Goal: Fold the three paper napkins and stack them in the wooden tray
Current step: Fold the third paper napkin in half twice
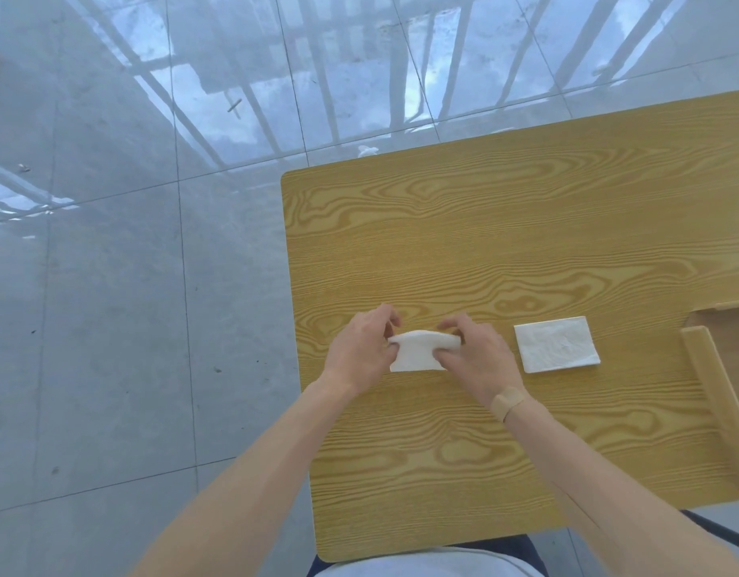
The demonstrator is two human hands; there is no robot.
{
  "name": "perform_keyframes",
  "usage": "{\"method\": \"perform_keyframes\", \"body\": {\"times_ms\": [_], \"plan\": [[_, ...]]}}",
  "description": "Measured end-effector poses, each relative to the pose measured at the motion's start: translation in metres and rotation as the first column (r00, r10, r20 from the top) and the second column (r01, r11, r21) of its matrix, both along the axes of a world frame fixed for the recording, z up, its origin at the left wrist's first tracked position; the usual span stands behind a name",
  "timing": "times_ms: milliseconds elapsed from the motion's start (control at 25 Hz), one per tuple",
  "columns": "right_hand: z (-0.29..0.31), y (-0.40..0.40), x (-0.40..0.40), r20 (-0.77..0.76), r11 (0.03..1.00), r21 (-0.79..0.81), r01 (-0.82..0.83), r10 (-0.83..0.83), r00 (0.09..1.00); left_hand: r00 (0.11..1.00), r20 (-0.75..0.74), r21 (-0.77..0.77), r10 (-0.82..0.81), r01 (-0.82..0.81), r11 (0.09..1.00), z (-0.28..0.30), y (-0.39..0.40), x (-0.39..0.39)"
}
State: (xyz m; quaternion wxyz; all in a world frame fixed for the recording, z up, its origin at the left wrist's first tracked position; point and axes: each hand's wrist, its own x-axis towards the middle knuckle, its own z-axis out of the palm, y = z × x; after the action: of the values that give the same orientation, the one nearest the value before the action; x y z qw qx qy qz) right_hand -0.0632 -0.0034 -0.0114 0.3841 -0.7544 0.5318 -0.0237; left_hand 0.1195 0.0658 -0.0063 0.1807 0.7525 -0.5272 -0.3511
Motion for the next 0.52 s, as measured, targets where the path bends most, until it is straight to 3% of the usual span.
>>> {"method": "perform_keyframes", "body": {"times_ms": [120,240,520], "plan": [[0.009,0.013,-0.013,0.155,0.995,0.040,0.087,-0.092,0.984,1.000,-0.020,-0.109,0.022,-0.024,0.994,0.003,0.017,0.001],[0.014,0.029,-0.022,0.217,0.994,0.011,0.109,-0.109,0.970,0.993,-0.095,-0.170,0.064,-0.080,0.982,0.005,0.032,0.000],[0.007,0.049,-0.032,0.126,0.991,0.051,0.127,-0.133,0.983,0.977,-0.195,0.045,0.087,-0.080,0.996,-0.006,0.047,-0.005]]}}
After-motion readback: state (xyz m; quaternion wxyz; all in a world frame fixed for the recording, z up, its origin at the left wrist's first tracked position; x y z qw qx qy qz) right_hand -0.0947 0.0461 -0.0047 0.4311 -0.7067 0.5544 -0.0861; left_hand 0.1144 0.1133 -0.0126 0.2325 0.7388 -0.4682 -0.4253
